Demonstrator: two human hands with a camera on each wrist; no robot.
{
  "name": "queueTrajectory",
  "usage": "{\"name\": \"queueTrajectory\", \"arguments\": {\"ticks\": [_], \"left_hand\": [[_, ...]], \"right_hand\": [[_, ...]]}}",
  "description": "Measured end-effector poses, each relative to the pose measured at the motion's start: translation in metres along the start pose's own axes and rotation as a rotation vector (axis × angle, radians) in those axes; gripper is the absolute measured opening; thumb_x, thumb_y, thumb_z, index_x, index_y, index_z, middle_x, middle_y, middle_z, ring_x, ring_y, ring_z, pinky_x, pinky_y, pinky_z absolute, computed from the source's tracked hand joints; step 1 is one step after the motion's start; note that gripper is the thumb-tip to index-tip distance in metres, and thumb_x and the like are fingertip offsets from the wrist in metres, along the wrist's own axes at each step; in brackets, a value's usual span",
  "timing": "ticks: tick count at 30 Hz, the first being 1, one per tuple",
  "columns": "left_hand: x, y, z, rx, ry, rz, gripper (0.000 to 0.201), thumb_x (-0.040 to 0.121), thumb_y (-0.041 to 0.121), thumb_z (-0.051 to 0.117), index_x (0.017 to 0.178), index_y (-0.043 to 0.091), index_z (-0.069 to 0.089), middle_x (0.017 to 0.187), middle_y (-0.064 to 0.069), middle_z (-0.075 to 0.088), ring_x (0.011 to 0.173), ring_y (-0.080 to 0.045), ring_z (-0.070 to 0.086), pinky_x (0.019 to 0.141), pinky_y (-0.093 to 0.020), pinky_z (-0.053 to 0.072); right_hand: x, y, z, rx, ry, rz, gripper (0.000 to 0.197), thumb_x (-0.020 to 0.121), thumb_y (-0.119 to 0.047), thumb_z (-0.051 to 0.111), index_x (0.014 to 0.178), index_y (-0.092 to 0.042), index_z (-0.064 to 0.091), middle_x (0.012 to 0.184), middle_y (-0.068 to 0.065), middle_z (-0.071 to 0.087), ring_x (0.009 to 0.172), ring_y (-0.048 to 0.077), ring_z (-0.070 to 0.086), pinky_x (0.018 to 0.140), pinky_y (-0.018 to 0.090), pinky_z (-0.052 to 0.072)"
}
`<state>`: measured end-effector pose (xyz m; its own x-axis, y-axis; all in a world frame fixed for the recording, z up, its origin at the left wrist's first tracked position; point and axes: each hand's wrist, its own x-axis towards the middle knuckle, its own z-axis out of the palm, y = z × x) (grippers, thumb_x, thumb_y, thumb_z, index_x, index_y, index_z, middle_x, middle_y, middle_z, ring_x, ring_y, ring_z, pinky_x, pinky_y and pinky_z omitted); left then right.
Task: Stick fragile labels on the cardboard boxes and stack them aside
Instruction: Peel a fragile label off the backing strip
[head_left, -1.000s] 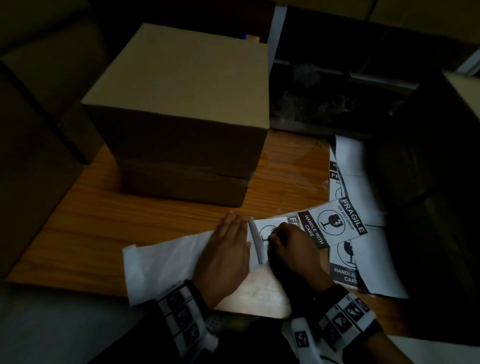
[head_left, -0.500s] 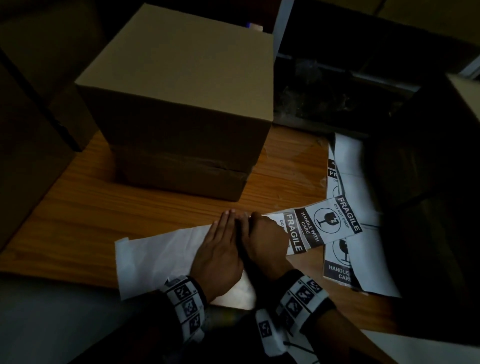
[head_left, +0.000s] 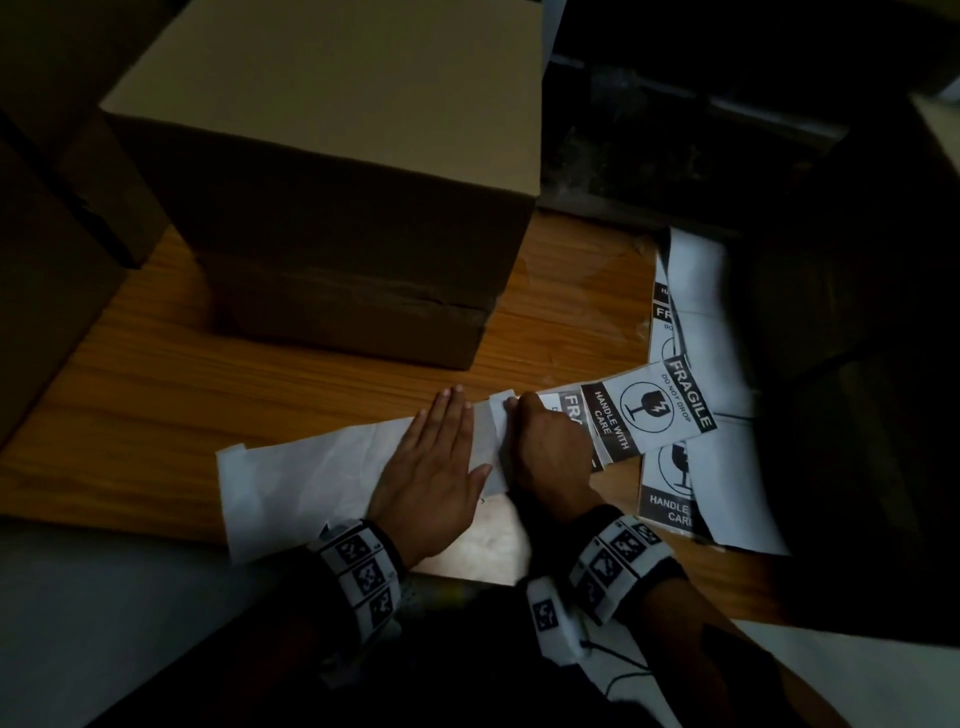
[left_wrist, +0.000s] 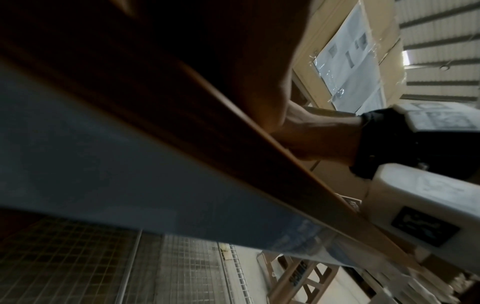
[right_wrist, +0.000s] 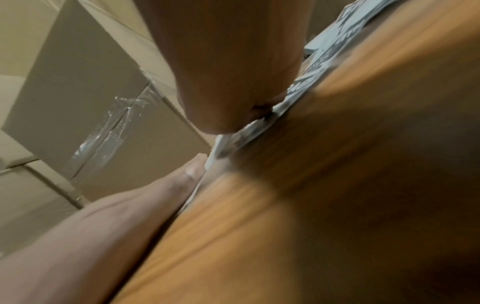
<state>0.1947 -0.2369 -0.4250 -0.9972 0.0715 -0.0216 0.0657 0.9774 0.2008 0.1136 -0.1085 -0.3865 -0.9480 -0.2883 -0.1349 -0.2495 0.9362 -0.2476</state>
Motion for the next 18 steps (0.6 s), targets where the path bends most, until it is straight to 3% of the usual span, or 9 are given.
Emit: {"name": "queueTrajectory", "arguments": {"ticks": [5,12,18], "left_hand": [[0.0,0.0,-0.001,-0.014,-0.01,-0.008,0.073,0.098,0.047,0.019,0.152,-0.002,0.018,0.161,-0.019,0.011,0.15,-0.029,0.012,0.121,-0.043,0.013],[0.0,-0.001,-0.001,-0.034,-0.03,-0.014,0.074,0.098,0.049,0.015,0.153,-0.001,0.012,0.162,-0.018,0.005,0.151,-0.028,0.006,0.122,-0.044,0.013],[0.0,-0.001,-0.003,-0.046,-0.045,-0.012,0.075,0.098,0.049,0.013,0.153,-0.001,0.012,0.162,-0.018,0.004,0.151,-0.028,0.005,0.122,-0.045,0.015]], "right_hand": [[0.001,0.005,-0.007,-0.005,-0.035,0.03,0.035,0.104,-0.039,0.033,0.108,-0.013,0.055,0.089,0.014,0.07,0.085,0.035,0.067,0.069,0.037,0.043],[0.001,0.013,-0.007,0.007,-0.006,0.055,0.034,0.104,-0.039,0.034,0.104,-0.013,0.055,0.084,0.013,0.069,0.078,0.033,0.067,0.064,0.034,0.041],[-0.001,0.018,-0.012,0.047,0.021,0.077,0.037,0.104,-0.041,0.031,0.102,-0.013,0.055,0.084,0.014,0.069,0.082,0.035,0.066,0.072,0.04,0.045]]}}
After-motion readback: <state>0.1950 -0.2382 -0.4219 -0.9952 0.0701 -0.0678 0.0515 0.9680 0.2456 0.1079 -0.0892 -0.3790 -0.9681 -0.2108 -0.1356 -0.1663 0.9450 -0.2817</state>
